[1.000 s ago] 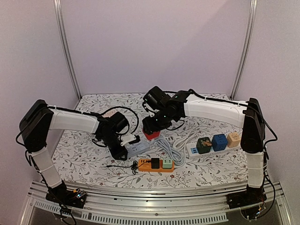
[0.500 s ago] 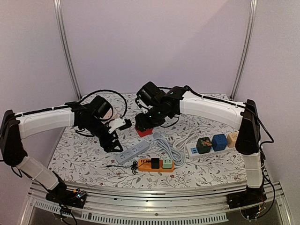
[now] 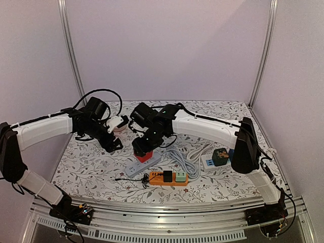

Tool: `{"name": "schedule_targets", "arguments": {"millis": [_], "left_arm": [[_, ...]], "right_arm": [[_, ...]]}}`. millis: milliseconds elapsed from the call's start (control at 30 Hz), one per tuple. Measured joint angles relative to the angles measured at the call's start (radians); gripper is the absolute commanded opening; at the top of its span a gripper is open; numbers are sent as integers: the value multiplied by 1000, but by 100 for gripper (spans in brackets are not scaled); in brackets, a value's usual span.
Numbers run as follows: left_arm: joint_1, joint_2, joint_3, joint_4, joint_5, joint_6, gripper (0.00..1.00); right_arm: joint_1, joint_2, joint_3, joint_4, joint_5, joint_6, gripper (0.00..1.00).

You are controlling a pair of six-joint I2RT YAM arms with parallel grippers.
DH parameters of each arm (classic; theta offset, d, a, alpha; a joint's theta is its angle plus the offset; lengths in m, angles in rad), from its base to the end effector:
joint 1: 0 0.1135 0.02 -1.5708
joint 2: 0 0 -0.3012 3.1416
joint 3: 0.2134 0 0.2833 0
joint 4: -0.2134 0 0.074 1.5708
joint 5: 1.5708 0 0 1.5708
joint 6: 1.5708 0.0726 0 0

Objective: Insert the plug
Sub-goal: Insert the plug into the socket.

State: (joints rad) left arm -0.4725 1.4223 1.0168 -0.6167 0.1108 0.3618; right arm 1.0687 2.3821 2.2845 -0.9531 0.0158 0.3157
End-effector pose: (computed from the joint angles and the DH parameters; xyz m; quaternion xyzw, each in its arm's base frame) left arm 0.2900 -0.1572 0.2326 0.4031 0.8726 -0.0682 0.2671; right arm 0.2862 0.5190 0.2264 -0.3534 0.8994 0.1582 0.2028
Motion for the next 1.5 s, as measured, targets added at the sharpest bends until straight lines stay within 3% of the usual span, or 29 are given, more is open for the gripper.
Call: {"name": "schedule_targets", "arguments": {"millis": [1500], "left_arm": [[2, 45, -36, 37, -36, 1, 84]], "right_arm": [[19, 166, 214, -175, 57, -3, 0]]}}
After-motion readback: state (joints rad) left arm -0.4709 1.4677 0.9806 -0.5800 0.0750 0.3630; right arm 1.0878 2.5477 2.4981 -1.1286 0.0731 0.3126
